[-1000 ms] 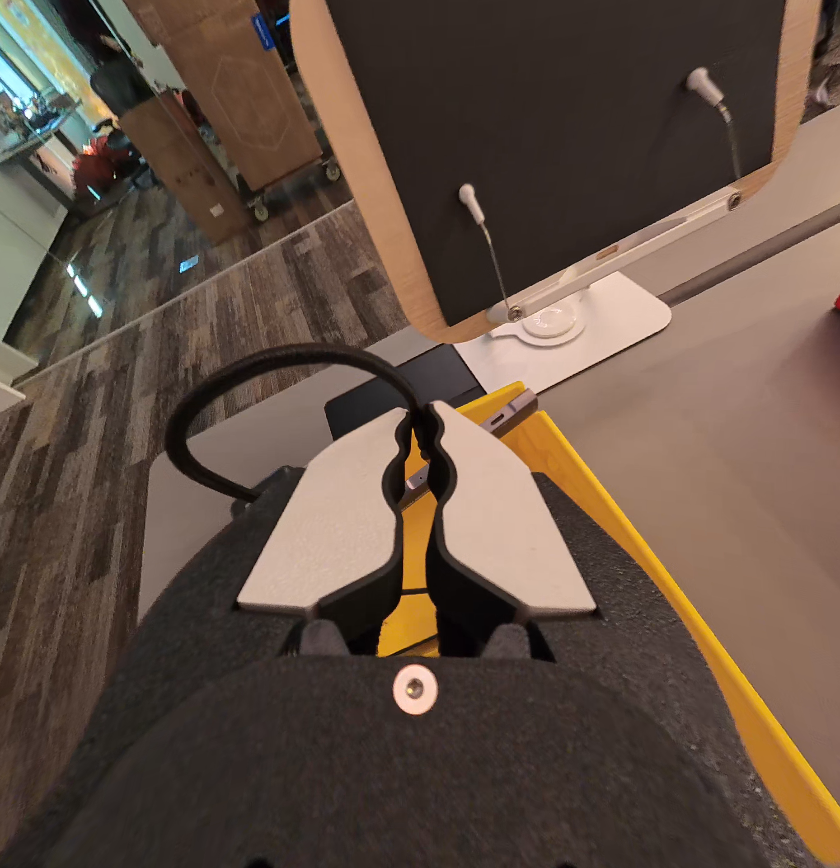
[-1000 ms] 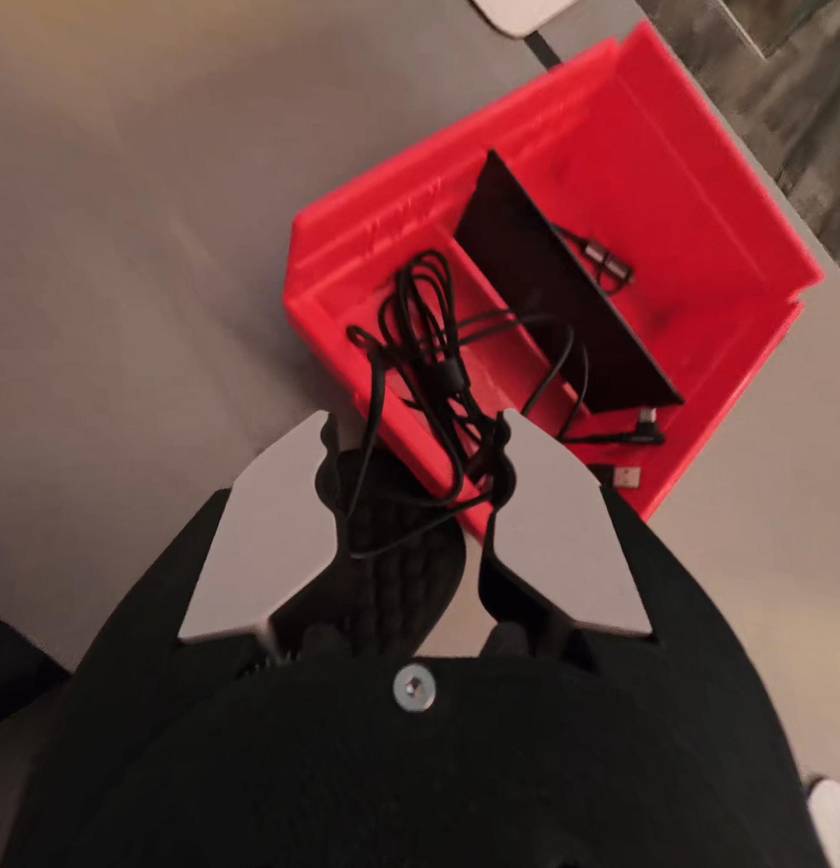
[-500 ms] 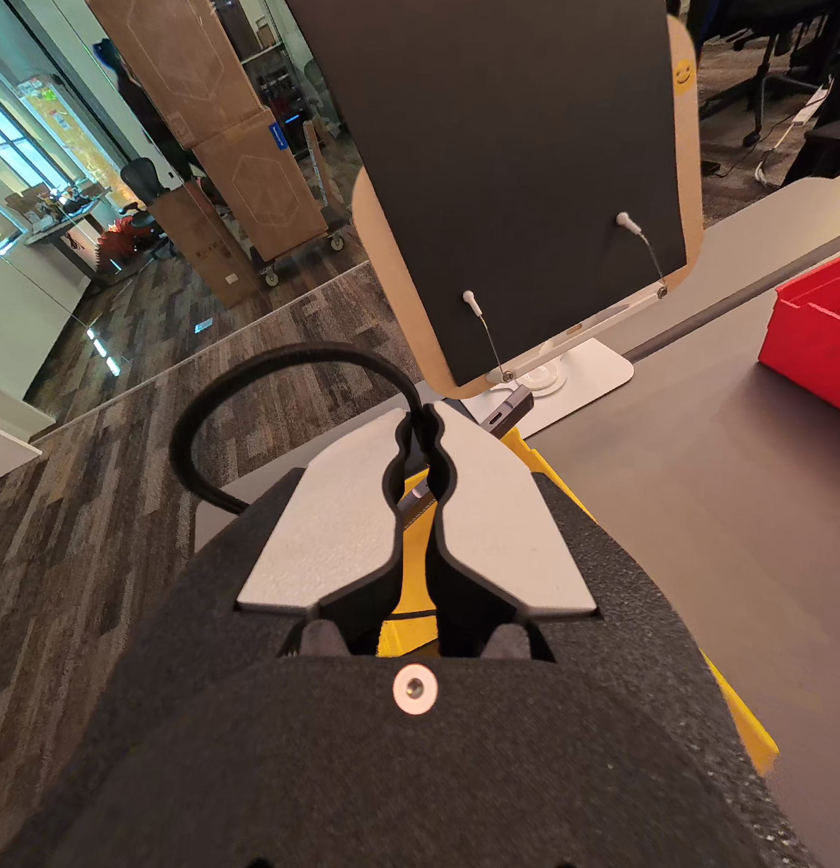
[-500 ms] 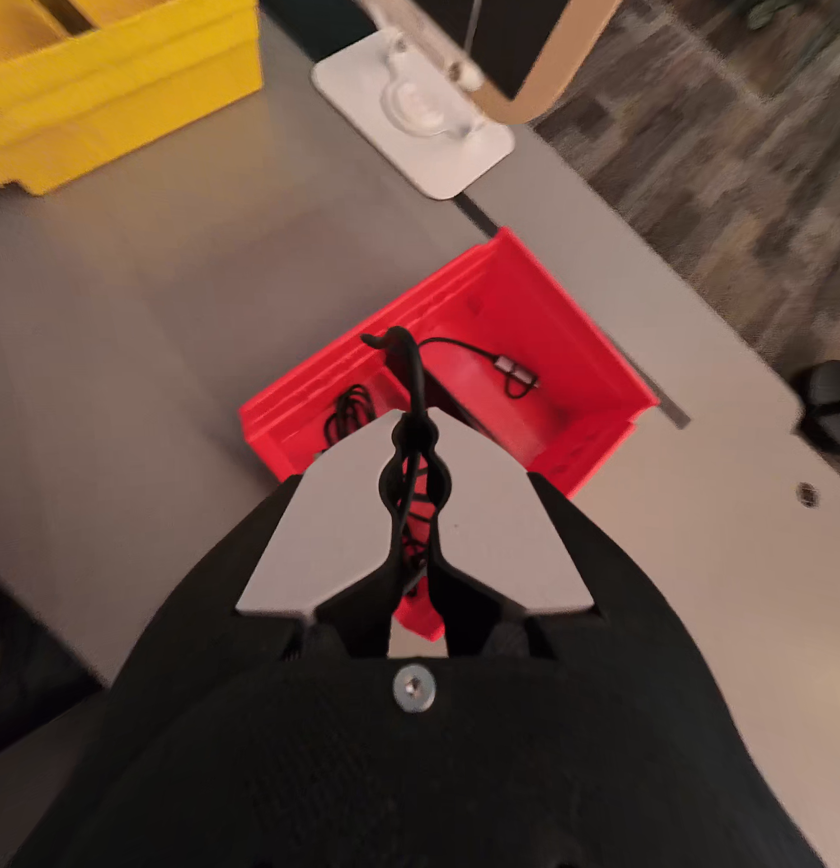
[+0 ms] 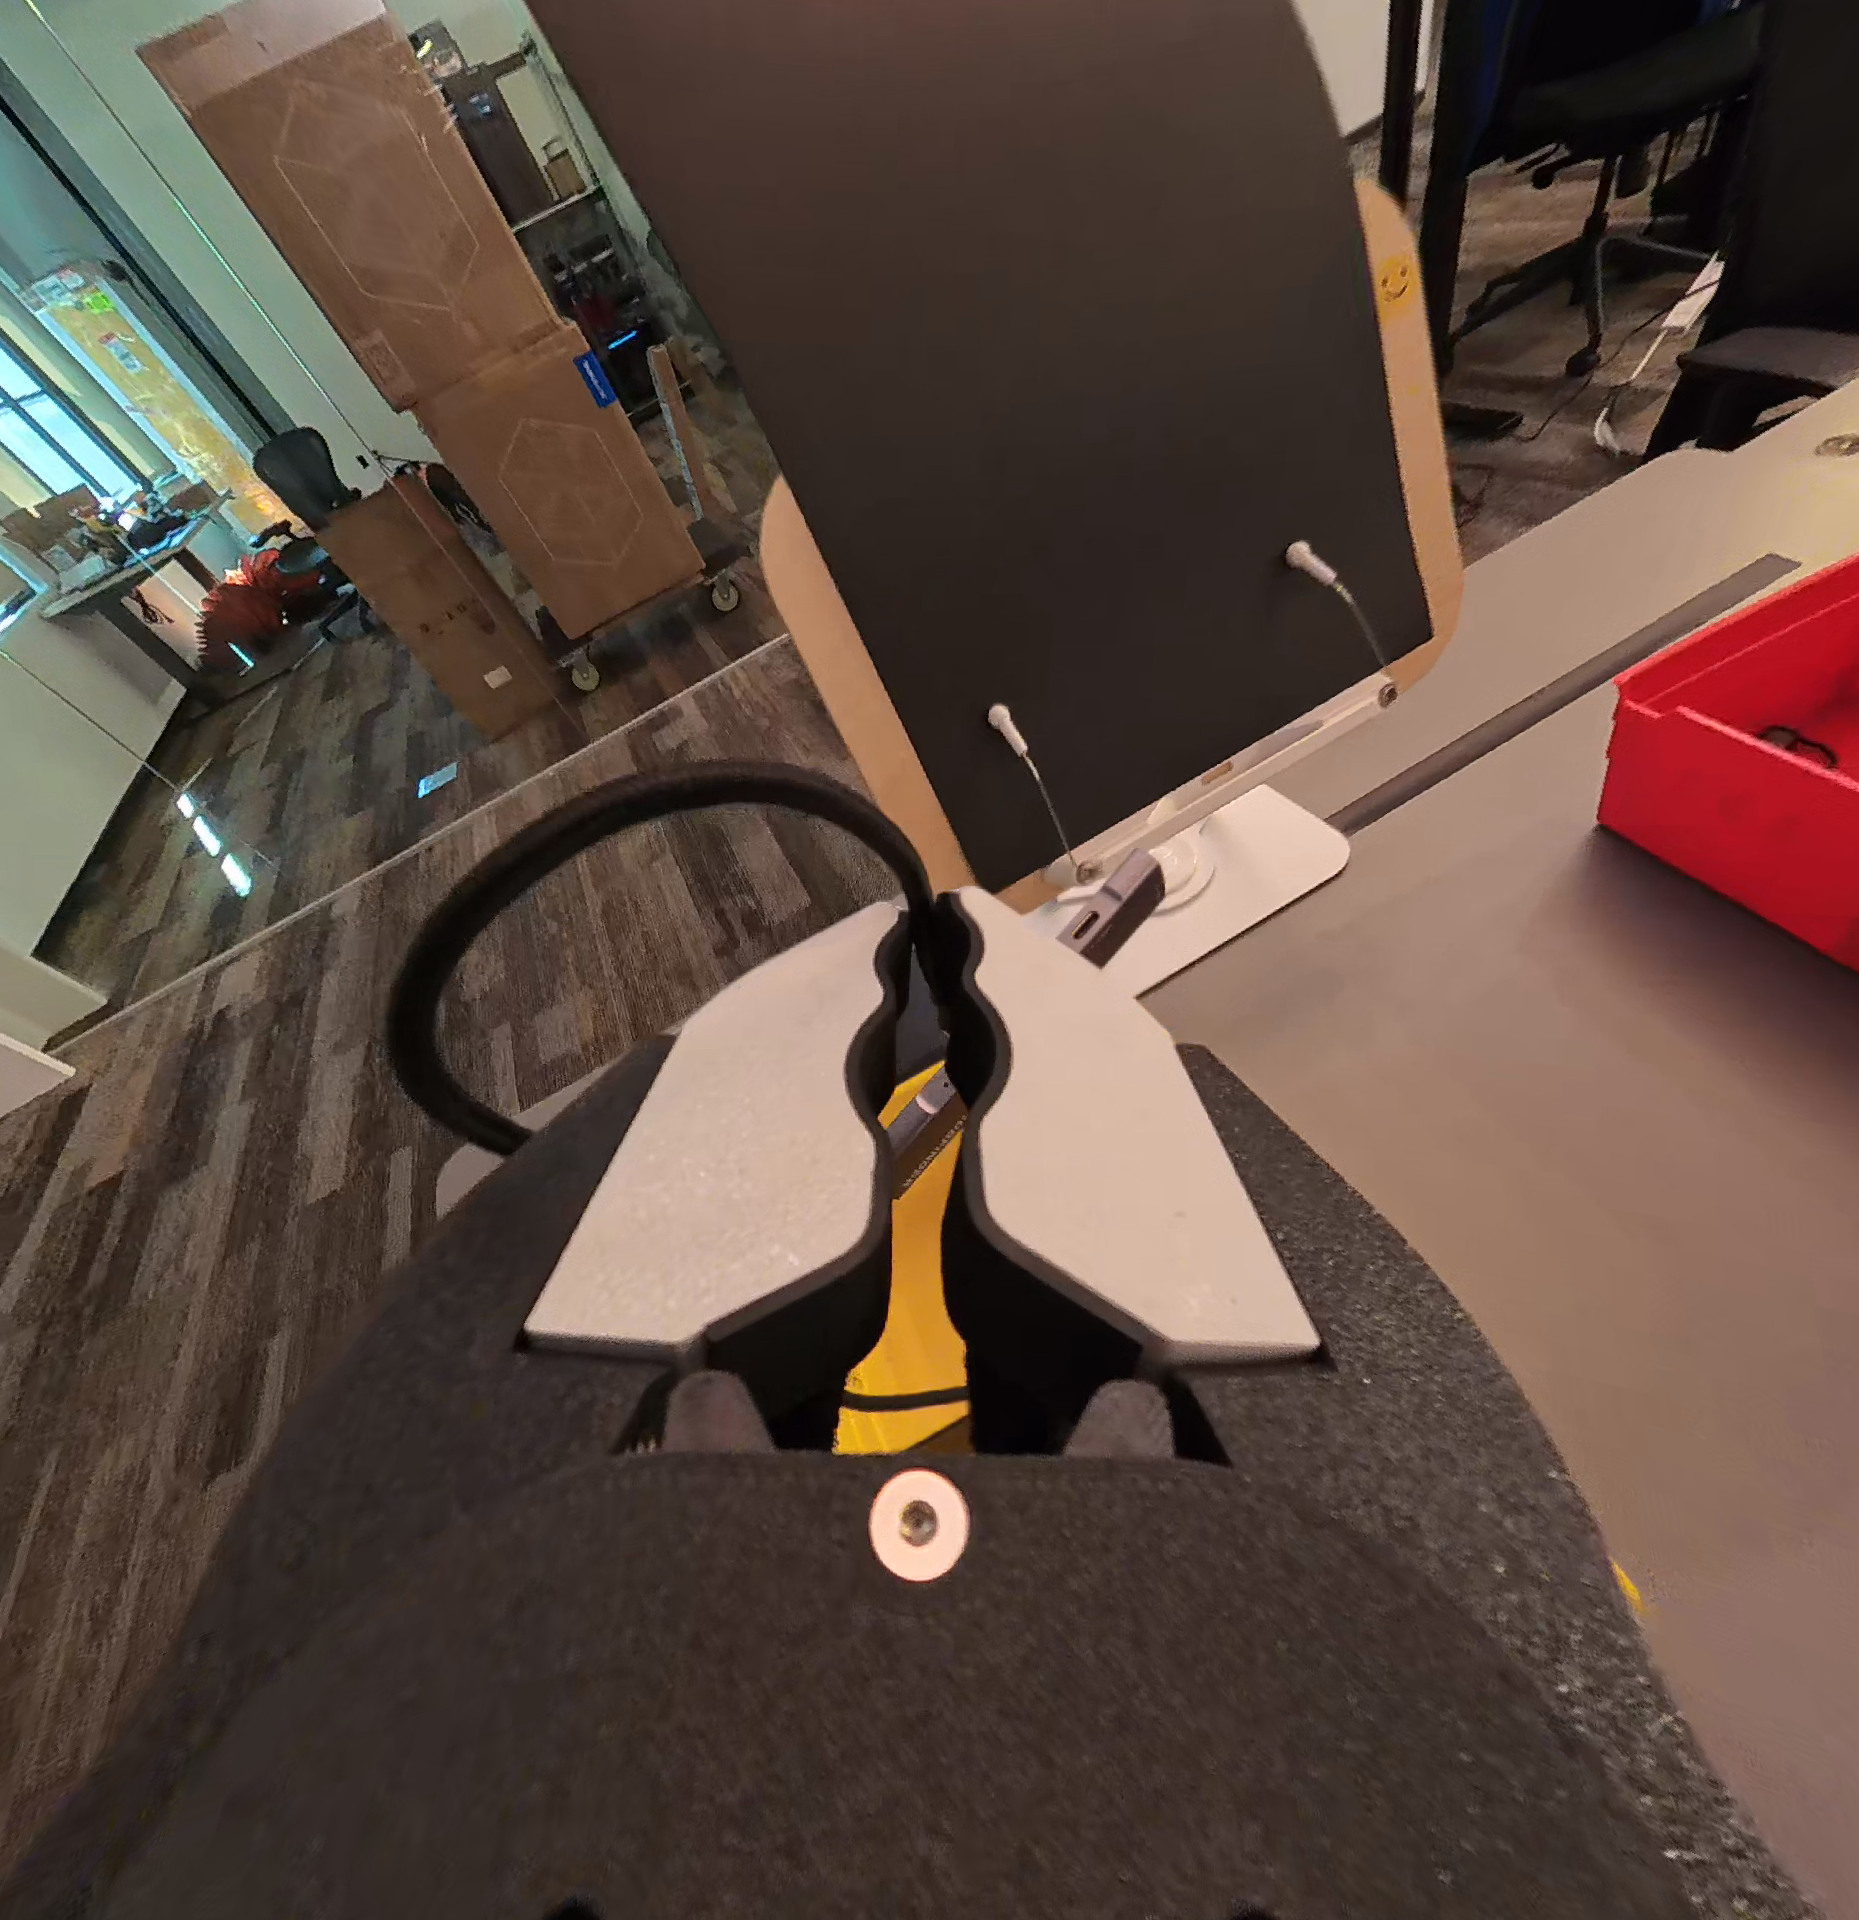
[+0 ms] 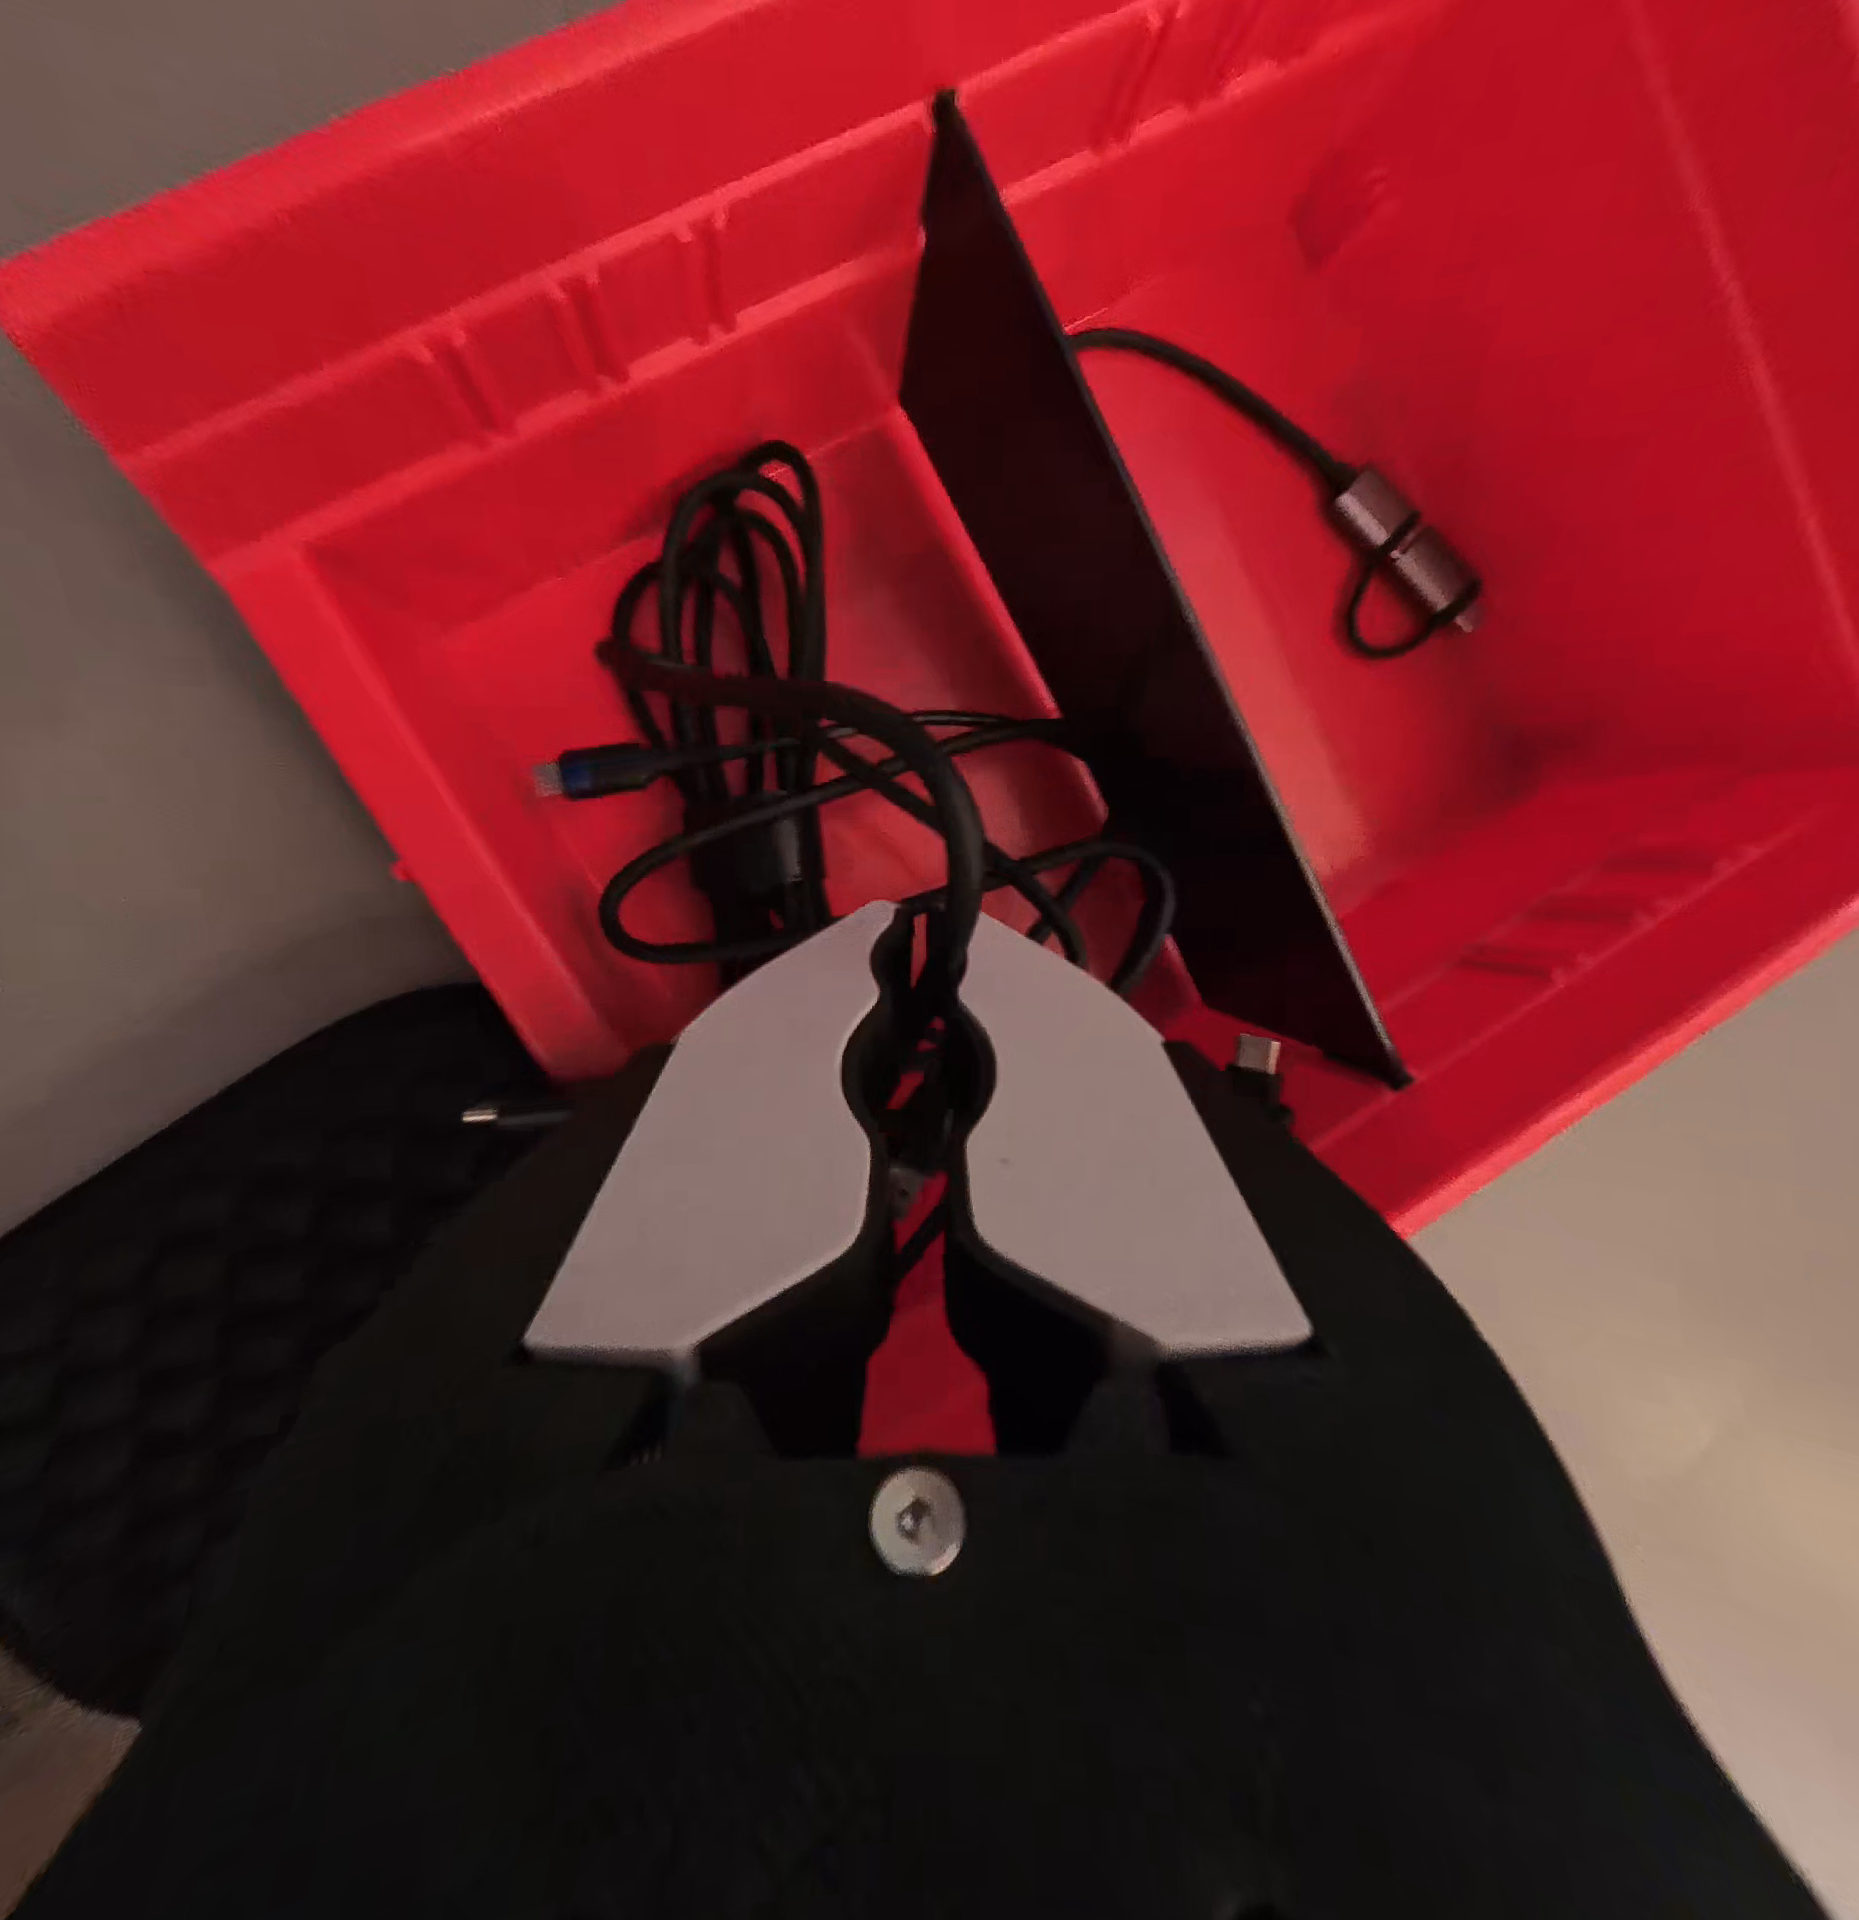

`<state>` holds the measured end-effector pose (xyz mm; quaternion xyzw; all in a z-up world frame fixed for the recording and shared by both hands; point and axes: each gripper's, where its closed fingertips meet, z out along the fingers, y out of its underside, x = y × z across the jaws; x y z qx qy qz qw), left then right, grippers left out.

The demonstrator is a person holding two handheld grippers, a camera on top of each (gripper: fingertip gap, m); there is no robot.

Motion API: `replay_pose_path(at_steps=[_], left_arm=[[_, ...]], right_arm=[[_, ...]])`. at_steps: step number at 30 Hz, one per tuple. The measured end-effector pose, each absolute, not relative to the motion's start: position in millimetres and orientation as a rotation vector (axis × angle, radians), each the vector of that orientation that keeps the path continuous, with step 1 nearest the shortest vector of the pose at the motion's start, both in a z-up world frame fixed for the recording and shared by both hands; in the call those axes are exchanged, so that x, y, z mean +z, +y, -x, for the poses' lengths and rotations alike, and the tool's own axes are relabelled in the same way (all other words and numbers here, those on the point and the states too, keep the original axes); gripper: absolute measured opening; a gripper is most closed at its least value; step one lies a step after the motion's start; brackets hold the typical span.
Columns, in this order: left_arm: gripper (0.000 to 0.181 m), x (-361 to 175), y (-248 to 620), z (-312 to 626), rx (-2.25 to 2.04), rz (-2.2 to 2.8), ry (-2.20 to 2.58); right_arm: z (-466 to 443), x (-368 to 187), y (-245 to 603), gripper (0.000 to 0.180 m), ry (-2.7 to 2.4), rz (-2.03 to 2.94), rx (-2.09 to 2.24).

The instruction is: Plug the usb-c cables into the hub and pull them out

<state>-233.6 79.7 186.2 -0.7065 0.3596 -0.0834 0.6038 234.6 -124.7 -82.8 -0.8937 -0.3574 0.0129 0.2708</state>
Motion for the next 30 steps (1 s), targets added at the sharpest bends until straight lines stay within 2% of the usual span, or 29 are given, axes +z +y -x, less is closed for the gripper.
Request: replay_pose_path(at_steps=[6,12,17,19,23,26,30], left_arm=[[0.003,223.0,58.3,222.7,-0.206,1.570,0.853],[0.003,241.1,45.8,207.9,-0.189,1.534,0.882],[0.003,239.4,37.7,198.5,-0.224,1.531,0.907],[0.003,239.2,35.2,197.2,-0.231,1.527,0.913],[0.003,242.0,27.0,189.5,-0.264,1.510,0.937],[0.003,246.2,17.3,177.1,-0.298,1.487,0.964],[0.003,243.1,-2.8,146.4,-0.350,1.451,1.031]], right_arm=[[-247.8,-85.7,-108.7,0.004,-0.971,2.427,-0.192],[-218.4,-59.7,-75.3,0.002,-0.723,2.378,0.027],[-217.8,-78.0,-80.0,0.003,-0.846,2.490,0.050],[-216.4,-84.7,-95.9,0.022,-0.895,2.569,0.102],[-216.8,-69.8,-122.6,0.047,-0.931,2.621,0.218],[-217.3,-27.4,-115.8,0.053,-0.877,2.501,0.051],[-147.0,53.7,-96.9,0.058,-0.871,2.127,-0.050]])
